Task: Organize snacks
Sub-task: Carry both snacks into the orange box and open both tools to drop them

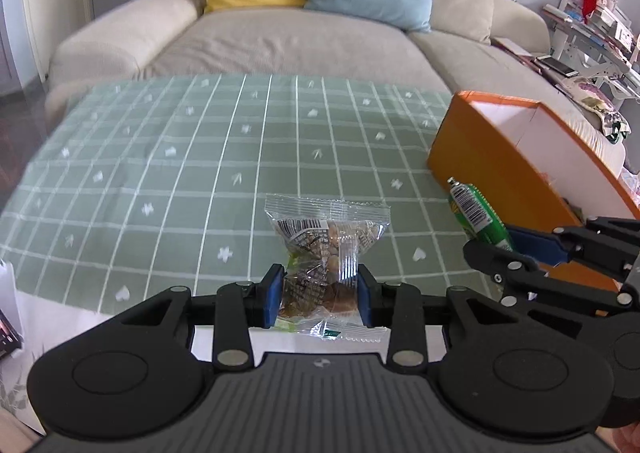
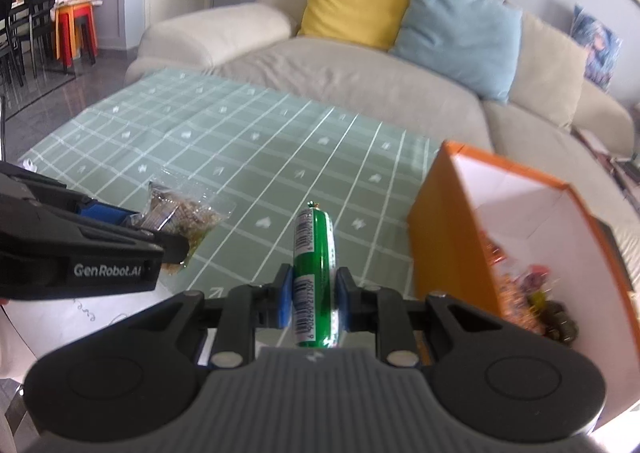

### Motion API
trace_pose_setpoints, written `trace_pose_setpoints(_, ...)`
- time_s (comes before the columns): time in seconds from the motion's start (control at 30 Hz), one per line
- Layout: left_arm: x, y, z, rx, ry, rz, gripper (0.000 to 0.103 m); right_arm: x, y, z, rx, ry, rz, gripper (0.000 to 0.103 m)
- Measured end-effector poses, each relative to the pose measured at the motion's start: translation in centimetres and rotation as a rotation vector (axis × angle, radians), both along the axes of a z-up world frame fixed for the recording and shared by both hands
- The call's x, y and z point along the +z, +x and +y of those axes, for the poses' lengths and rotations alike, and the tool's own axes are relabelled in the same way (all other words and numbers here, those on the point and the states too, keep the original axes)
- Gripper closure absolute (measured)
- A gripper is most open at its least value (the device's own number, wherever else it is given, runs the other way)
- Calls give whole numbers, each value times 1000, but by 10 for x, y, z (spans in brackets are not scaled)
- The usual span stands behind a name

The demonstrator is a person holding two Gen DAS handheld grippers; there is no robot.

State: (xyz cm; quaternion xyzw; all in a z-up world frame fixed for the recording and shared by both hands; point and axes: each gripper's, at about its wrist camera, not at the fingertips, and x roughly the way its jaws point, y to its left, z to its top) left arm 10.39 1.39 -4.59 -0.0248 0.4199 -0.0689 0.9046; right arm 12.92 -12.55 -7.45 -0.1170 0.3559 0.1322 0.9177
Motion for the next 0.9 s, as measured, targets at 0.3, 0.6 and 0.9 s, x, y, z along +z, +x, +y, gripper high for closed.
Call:
trace_pose_setpoints(0.3,36,4,-43,26,-67,-64,62,38,-9,-50,-47,0,-98,84)
trace_pose_setpoints(0.6,64,31,-104,5,-171,-93,62,59,11,-117,-119,-17,-112,84)
trace_pose_setpoints(0.9,61,73,-167,-4,-288,-33,62,54,43,-179,-164,-71,-56,84)
